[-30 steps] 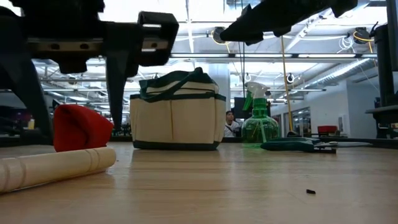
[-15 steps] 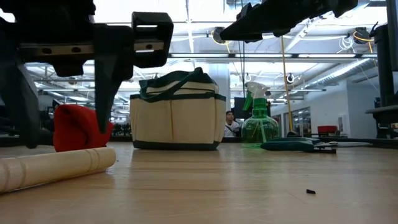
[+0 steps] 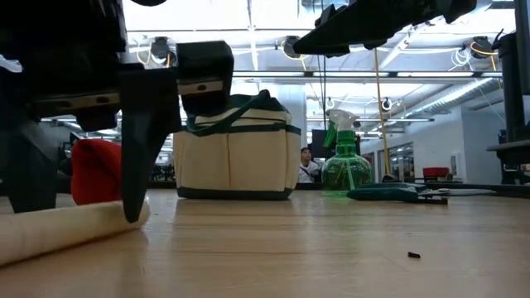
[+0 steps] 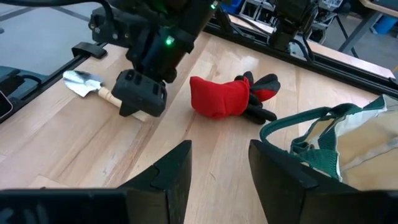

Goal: Pick & Place Garden tools in Gardening bag
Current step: Put the brown trowel into the light brown gardening bag

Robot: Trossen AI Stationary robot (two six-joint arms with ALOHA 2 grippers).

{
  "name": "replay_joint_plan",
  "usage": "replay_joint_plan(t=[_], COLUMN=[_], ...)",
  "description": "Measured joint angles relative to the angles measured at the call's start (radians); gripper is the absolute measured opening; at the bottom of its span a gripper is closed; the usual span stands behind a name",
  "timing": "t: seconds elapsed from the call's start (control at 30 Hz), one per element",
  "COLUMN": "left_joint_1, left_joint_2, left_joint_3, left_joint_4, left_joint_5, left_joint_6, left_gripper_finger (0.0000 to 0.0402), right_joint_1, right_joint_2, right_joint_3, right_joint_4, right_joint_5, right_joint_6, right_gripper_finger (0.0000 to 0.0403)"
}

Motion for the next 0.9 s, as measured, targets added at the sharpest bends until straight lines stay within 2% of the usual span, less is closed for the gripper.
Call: replay_joint_plan(t=[0.1,0.33,0.63,0.73,0.9], left_joint_1=[0.005,0.023,0.039,0.041,0.053], left_joint_2=[0.001,0.000,-0.005,-0.027,-0.133], left_joint_3=[0.000,-0.002,-0.004,-0.006,-0.006], left_joint_4=[-0.006,-0.016,0.013,0.010,-0.033], left_joint_5=[0.003,0.053,0.027,-0.047,-0.160], left_joint_6=[-0.003,-0.094,-0.211,-0.261,-0.353], left_gripper_finger=[0.0161,0.0069,0.0065,0.0068,0.0067], right_joint_1=[0.000,0.000,0.000,0.000,0.000], right_joint_2=[0.000,0.000,0.000,0.000,0.000], right_joint_3=[0.000,0.000,0.000,0.000,0.000], right_joint_4=[-0.002,0.001,0.001,0.000,-0.017], right_joint_5=[0.000,0.000,0.000,0.000,0.004], right_joint_6=[0.000,0.000,0.000,0.000,0.000], right_gripper_finger=[0.0151,0.0151,0.0151,0.0151,0.0151])
